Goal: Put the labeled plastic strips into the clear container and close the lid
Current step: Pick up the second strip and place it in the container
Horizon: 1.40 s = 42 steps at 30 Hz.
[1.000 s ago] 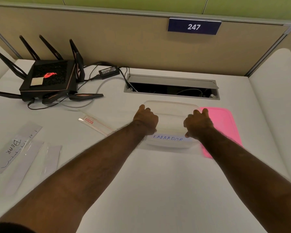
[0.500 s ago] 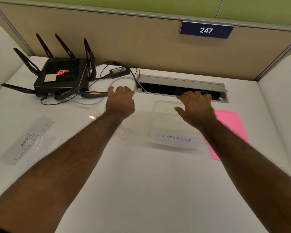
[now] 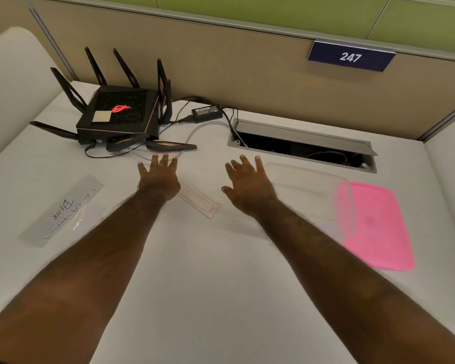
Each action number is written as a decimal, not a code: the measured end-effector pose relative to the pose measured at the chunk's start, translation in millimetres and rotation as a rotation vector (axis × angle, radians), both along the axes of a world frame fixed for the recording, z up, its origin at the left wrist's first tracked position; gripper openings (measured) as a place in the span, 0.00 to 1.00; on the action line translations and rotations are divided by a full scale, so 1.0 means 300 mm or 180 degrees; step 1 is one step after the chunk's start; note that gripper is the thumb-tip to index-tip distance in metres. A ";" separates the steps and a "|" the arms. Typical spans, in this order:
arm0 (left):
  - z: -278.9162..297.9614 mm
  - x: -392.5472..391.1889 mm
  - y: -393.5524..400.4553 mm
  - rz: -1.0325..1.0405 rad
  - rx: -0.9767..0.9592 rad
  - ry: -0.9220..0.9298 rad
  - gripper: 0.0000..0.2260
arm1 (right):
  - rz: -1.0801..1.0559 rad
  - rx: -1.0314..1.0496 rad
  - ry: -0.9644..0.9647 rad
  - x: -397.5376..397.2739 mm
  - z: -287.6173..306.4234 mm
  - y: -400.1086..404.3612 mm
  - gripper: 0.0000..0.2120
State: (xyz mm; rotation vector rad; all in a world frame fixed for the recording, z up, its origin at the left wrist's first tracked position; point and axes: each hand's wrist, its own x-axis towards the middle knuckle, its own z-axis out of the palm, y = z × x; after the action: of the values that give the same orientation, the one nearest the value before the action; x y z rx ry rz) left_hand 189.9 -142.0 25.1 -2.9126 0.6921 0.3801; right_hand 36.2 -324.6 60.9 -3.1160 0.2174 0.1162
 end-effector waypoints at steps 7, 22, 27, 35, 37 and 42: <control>-0.029 -0.023 0.002 0.0216 -0.0031 0.0013 0.24 | 0.0084 0.0400 0.0791 -0.003 -0.129 0.190 0.38; -0.055 -0.091 -0.071 0.1804 -0.2215 0.1136 0.21 | 0.0030 0.0709 0.0600 -0.018 -0.210 0.229 0.36; -0.068 -0.122 -0.095 0.2462 -0.3106 0.1530 0.21 | 0.0232 0.0737 0.0529 -0.032 -0.213 0.228 0.31; 0.025 -0.149 -0.077 0.2837 -0.3768 0.1492 0.27 | 0.0410 0.1216 0.0451 -0.011 -0.135 0.201 0.36; 0.069 -0.158 -0.069 0.2856 -0.3920 0.1660 0.26 | 0.0487 0.1087 0.0289 0.006 -0.099 0.174 0.38; 0.180 -0.181 -0.054 0.2401 -0.4039 0.2073 0.21 | 0.0585 0.0702 -0.0143 0.042 -0.016 0.087 0.40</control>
State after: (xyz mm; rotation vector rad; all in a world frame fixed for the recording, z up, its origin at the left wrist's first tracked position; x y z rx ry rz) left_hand 135.6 -158.3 79.0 -4.1934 -0.4368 1.4613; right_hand 48.9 -298.5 56.0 -2.9081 -0.0785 0.0670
